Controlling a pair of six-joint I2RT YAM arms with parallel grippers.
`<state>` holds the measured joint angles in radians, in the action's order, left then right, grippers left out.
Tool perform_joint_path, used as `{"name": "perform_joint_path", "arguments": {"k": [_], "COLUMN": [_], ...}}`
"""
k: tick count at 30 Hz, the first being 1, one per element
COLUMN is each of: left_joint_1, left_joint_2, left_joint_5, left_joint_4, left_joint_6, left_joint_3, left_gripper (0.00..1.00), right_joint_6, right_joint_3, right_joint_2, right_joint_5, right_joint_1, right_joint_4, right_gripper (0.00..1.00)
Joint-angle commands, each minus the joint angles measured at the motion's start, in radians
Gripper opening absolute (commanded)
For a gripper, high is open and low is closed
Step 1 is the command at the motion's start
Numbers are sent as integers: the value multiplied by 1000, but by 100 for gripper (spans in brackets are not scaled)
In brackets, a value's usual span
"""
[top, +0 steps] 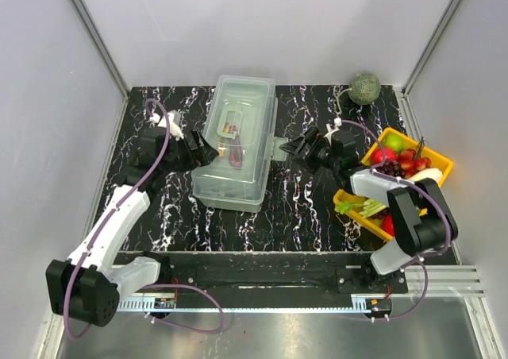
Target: Pack the tool kit
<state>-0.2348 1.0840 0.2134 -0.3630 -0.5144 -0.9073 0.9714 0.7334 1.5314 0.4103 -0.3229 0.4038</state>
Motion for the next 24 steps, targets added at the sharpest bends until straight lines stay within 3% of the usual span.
{"name": "perform_joint_path", "arguments": {"k": [1, 6, 12, 19, 24], "left_joint_1": [2, 3, 2, 2, 0], "left_joint_2": [-61, -64, -78, -46, -35], "left_joint_5": [53, 127, 146, 184, 195], "left_joint_4": [65, 91, 93, 105, 105], "left_joint_6": [-28, -72, -88, -101, -105], "left_joint_3": [67, 126, 153, 143, 145], "left_gripper": [95, 95, 95, 94, 93], "right_joint_6": [67, 153, 214, 482, 490], "right_joint_3": [-29, -49, -12, 63, 75], "right_joint_2": [94, 183, 289, 512, 529], "right_joint_5": [88, 139, 212, 320, 340], "right_joint_1": [15, 18, 18, 18, 18], "right_joint_4": [309, 559, 706, 1111, 1138], "right_gripper": [99, 99, 99, 97, 95]}}
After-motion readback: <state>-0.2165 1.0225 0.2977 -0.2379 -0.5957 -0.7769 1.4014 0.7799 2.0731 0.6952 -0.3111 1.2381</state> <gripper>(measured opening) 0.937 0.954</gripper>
